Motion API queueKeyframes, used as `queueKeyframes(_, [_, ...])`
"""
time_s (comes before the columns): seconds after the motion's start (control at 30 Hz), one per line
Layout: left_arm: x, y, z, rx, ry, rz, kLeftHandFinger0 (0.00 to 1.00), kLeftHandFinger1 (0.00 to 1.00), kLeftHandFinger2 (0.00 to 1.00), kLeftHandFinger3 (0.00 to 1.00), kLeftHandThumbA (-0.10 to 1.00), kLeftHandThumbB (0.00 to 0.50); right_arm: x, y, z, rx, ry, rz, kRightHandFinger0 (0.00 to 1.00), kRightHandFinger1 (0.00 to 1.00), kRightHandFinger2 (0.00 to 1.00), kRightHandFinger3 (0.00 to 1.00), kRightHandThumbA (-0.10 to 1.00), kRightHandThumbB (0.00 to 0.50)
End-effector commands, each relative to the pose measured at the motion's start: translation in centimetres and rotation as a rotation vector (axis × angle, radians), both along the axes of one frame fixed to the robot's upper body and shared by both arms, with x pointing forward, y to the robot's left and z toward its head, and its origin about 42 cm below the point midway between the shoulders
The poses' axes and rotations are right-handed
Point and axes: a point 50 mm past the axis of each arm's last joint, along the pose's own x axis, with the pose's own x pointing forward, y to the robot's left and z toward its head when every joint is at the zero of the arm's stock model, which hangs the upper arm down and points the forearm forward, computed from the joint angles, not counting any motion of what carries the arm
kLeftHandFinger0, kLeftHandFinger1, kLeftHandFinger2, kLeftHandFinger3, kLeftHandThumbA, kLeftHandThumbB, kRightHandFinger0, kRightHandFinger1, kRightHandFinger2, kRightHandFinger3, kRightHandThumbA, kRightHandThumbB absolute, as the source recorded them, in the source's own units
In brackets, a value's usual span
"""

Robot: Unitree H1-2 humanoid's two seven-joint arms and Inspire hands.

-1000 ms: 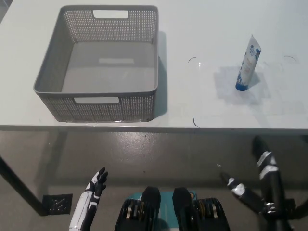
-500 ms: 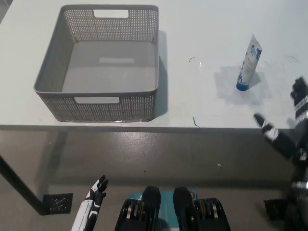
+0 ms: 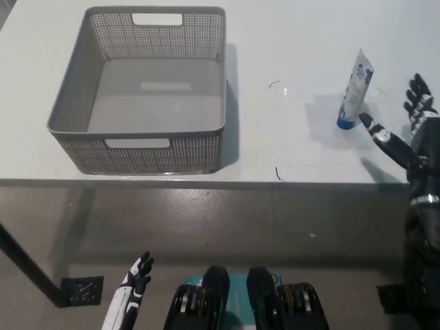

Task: Use the right hand to pick up a shampoo and place it into a container on the left side

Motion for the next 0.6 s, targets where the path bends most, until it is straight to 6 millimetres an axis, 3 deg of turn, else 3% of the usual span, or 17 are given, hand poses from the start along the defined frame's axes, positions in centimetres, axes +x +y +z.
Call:
queueKeyframes(0.0, [0.3,0.4,0.7,-0.008,-0.057,0.008,1.00,1.00,1.00,1.00,1.00,0.060,3.1,-0.6,2.3,0.029,-0.020,-0.012,1.00,1.00,1.00,1.00,0.93,0.273])
queueKeyframes(0.2, [0.4,0.4,0.8,-0.005,-0.060,0.002,1.00,1.00,1.00,1.00,1.00,0.070,5.7,-0.1,1.9,-0.023,0.036,-0.030,1.00,1.00,1.00,1.00,0.91,0.291])
queueKeyframes(0.37, [0.5,0.4,1.0,0.003,-0.067,0.000,1.00,1.00,1.00,1.00,1.00,0.060,6.6,0.8,2.1,-0.044,0.049,-0.022,1.00,1.00,1.00,1.00,0.87,0.303])
queueKeyframes(0.57, [0.5,0.3,1.0,0.002,-0.066,-0.004,1.00,1.00,1.00,1.00,1.00,0.073,7.5,1.6,1.8,-0.061,0.091,-0.011,1.00,1.00,1.00,1.00,0.90,0.304])
